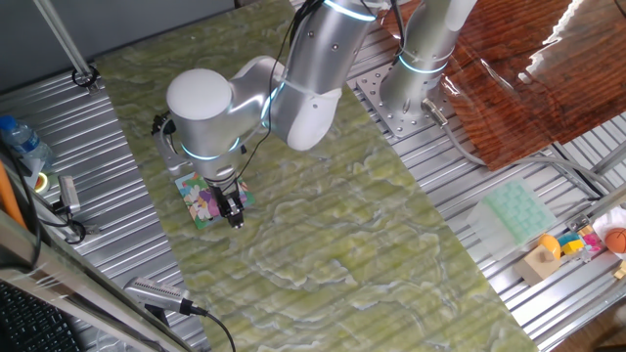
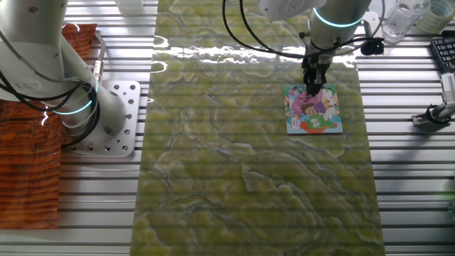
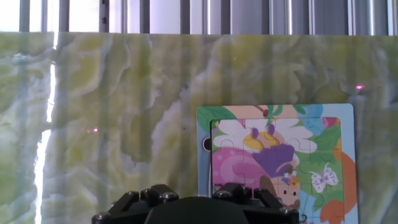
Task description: Assemble one piece of a puzzle
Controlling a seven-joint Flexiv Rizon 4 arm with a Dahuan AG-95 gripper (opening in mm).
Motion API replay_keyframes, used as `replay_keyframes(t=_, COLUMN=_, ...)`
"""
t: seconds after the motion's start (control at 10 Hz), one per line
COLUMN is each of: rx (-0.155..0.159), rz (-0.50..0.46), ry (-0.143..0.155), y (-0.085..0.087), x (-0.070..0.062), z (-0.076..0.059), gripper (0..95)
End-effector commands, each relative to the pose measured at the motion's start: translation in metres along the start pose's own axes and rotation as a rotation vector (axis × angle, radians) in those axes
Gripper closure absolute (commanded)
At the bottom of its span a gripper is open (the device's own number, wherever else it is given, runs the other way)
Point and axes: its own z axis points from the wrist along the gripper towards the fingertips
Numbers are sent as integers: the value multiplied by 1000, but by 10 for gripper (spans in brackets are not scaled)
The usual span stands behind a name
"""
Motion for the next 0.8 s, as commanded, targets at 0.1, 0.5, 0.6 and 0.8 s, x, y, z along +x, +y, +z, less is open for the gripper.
replay_keyframes(t=0.1, rx=0, rz=1, ry=7, y=0, x=1, z=-2, gripper=380)
replay_keyframes(t=0.5, rx=3, rz=-12, ry=5, y=-5, x=8, z=2, gripper=380)
replay_keyframes(t=0.6, rx=5, rz=-14, ry=5, y=-5, x=8, z=2, gripper=380)
replay_keyframes(t=0.8, rx=8, rz=-15, ry=6, y=-7, x=9, z=2, gripper=380)
